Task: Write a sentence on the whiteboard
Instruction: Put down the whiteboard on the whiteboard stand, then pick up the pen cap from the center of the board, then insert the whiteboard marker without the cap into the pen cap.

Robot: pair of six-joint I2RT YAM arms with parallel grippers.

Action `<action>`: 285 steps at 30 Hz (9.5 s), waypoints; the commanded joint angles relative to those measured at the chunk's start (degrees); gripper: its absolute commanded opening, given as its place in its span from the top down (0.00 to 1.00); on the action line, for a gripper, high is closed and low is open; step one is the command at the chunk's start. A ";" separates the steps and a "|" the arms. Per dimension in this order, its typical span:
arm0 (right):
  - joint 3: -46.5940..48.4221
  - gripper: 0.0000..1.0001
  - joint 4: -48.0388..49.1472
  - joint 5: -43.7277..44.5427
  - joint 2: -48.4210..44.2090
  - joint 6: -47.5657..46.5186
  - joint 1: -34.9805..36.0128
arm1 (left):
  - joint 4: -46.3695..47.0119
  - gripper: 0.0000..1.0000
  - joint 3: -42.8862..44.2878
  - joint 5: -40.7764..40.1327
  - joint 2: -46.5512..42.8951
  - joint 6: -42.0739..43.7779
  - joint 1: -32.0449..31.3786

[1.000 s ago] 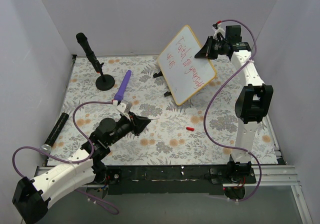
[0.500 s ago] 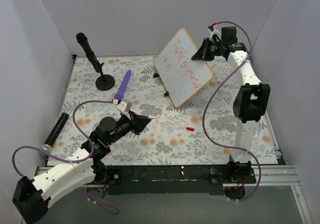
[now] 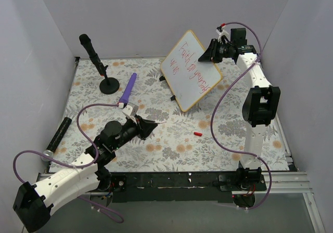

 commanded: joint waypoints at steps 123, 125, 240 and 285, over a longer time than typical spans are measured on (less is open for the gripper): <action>-74.92 0.24 -4.60 2.64 -57.18 -73.22 16.96 | 14.87 1.00 -16.07 4.56 -16.79 -17.72 0.22; -75.27 0.29 -2.31 5.10 -55.68 -71.20 18.54 | 15.05 1.00 -16.33 4.56 -16.61 -17.89 0.22; -77.03 0.99 8.78 -4.56 -40.90 -69.09 27.42 | 91.69 1.00 -17.39 8.96 51.33 -26.68 -5.14; -75.80 0.99 7.19 -8.25 -39.94 -68.74 27.51 | 90.81 1.00 -14.40 9.92 53.35 -26.59 -6.19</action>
